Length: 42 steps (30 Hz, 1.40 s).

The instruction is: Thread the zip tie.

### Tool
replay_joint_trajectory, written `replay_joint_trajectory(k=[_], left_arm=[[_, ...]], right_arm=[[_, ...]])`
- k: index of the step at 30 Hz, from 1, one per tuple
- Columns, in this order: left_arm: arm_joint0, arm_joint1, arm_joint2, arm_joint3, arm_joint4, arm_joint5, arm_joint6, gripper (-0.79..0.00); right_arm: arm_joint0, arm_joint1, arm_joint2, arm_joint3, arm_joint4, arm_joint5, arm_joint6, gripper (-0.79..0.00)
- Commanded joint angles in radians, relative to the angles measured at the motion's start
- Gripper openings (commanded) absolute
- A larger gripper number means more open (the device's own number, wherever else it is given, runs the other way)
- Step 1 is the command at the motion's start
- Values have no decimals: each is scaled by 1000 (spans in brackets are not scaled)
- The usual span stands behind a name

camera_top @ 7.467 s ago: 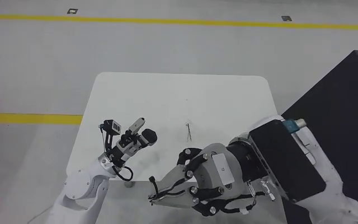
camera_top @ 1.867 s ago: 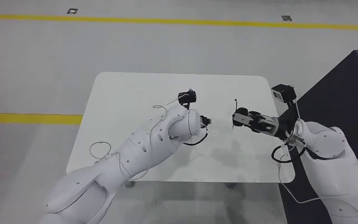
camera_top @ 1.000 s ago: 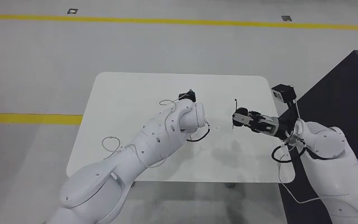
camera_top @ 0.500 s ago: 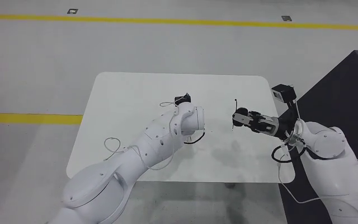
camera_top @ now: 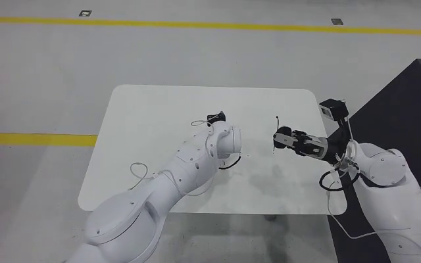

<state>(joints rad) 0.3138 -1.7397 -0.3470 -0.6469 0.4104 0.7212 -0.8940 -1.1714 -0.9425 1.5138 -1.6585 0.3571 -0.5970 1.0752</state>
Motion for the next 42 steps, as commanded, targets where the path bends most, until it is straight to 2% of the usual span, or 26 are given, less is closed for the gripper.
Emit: replay_joint_trajectory(k=[1, 13, 20, 36, 42], left_arm=[[0, -11, 0, 17, 1, -12, 4, -613], [-10, -68, -11, 138, 4, -82, 11, -619], [-13, -102, -11, 181, 24, -69, 25, -650], [-13, -154, -31, 288, 50, -95, 54, -659], [-16, -169, -38, 316, 60, -107, 51, -742]], right_arm=[[0, 0, 0, 0, 0, 0, 0, -785], [0, 0, 0, 0, 0, 0, 0, -785], [0, 0, 0, 0, 0, 0, 0, -785], [0, 0, 0, 0, 0, 0, 0, -785], [0, 0, 0, 0, 0, 0, 0, -785]])
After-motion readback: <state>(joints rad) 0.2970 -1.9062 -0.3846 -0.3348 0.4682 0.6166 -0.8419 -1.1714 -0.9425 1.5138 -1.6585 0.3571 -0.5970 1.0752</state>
